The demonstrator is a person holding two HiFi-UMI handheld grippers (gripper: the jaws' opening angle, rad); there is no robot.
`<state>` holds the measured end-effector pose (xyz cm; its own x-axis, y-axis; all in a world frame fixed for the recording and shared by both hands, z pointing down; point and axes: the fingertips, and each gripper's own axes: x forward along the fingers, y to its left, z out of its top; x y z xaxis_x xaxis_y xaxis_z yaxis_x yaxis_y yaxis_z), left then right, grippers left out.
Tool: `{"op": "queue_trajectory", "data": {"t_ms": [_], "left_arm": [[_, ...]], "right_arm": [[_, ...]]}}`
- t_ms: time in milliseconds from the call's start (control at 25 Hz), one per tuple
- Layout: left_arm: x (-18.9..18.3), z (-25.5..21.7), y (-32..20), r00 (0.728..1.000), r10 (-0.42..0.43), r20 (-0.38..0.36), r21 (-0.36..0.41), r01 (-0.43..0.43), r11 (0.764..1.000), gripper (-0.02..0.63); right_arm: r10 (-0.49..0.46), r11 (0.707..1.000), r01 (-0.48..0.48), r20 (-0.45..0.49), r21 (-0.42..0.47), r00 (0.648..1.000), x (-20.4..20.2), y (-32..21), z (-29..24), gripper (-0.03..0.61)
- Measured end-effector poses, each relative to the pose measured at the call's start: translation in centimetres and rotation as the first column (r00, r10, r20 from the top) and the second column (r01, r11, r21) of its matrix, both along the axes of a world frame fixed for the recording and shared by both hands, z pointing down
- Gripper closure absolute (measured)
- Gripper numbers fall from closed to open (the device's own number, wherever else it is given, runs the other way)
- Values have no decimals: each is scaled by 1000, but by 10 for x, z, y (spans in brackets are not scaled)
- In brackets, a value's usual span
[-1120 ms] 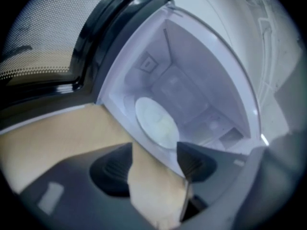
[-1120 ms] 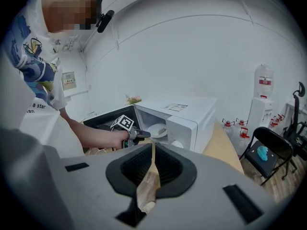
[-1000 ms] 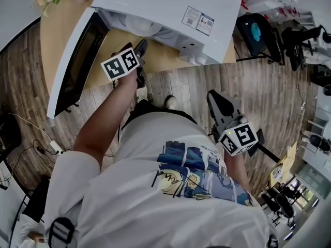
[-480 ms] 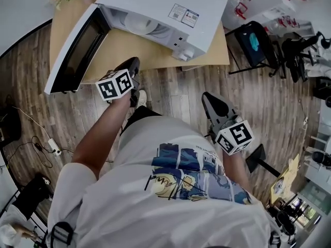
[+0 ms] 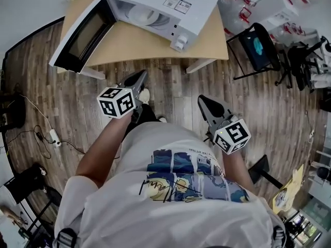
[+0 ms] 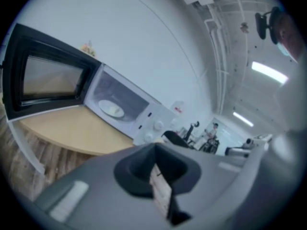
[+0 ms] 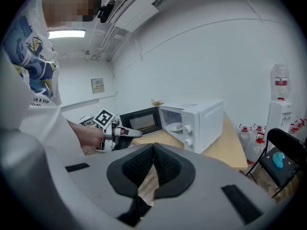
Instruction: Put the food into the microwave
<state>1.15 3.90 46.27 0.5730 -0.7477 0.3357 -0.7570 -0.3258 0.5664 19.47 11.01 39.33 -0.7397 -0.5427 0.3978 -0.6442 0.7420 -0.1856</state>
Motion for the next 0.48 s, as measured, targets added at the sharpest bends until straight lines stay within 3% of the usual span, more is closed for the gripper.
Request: {"op": "queue_trajectory", "data": {"t_ms": [280,480], "left_arm": [[45,-12,73,984,146,104,72,-154,985,606],[57,-13,86,977,156,148,87,-170,982,606]], "right_arm": [[-50,999,50,20,-7,999,7,41,10,571],[-65,998,64,22,16,998,15,51,6,571]]}}
